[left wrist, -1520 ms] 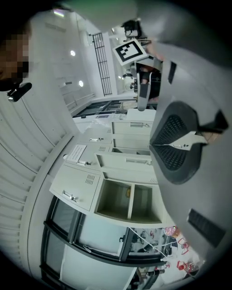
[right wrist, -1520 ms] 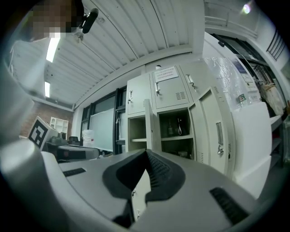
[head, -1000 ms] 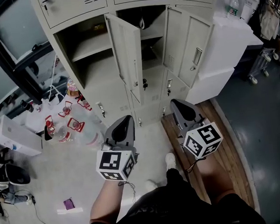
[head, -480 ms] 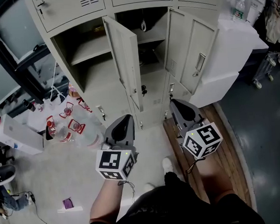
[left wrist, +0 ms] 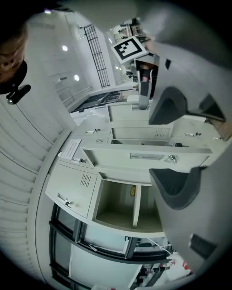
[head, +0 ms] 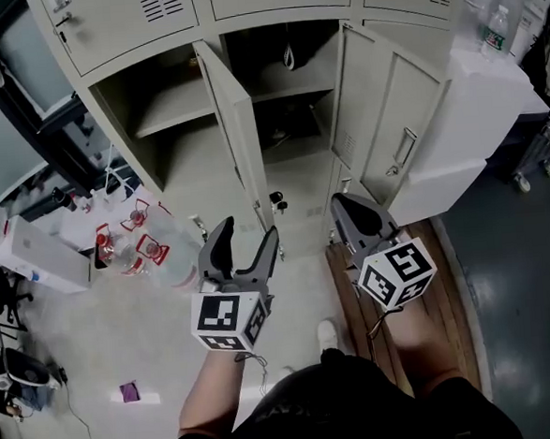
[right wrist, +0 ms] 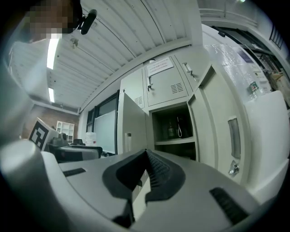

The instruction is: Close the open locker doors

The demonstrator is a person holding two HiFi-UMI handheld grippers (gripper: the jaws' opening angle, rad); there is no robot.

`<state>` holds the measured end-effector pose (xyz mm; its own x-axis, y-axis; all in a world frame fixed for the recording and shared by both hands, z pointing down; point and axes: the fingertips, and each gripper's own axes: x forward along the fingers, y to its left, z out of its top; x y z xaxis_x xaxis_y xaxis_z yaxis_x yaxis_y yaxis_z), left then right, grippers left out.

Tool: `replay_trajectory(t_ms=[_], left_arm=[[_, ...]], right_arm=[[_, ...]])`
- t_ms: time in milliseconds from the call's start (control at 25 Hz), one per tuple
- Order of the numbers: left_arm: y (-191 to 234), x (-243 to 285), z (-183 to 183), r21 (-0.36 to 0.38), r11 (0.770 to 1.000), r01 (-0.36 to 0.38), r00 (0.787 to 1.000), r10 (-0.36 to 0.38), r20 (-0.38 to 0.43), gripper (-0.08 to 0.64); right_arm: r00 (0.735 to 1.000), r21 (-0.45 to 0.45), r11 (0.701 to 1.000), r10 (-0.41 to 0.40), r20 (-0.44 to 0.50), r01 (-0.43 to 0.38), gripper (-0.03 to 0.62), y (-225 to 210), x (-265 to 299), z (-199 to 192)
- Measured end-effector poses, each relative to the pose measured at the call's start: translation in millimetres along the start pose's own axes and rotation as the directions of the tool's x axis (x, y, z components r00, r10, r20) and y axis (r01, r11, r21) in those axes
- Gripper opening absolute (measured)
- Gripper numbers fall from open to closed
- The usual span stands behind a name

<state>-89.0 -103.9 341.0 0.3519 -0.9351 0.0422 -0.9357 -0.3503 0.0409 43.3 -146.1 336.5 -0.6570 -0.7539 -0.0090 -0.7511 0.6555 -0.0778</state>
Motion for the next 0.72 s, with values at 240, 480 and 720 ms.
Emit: replay_trajectory(t_ms=[240,480,720], left_arm=[[4,33,-2,0.001,0.999,-0.041,0.999,0.041,0.000,0.296],[13,55,-4,0.017,0.997,-0.077,0.997,0.078,-0.005,0.302],[19,68,-4,0.033,0.993,-0.110,0.994,0.111,-0.012,0.302]], right_arm=[[0.999,0.004,0.999,0.036,-0.005,-0.036,0.000,-29,24,-1],[0.997,0.014,0.997,0.078,-0.011,-0.078,0.000,-44,49,-7],[0.993,0.021,0.992,0.121,-0.012,-0.121,0.000,-50,68,-8]])
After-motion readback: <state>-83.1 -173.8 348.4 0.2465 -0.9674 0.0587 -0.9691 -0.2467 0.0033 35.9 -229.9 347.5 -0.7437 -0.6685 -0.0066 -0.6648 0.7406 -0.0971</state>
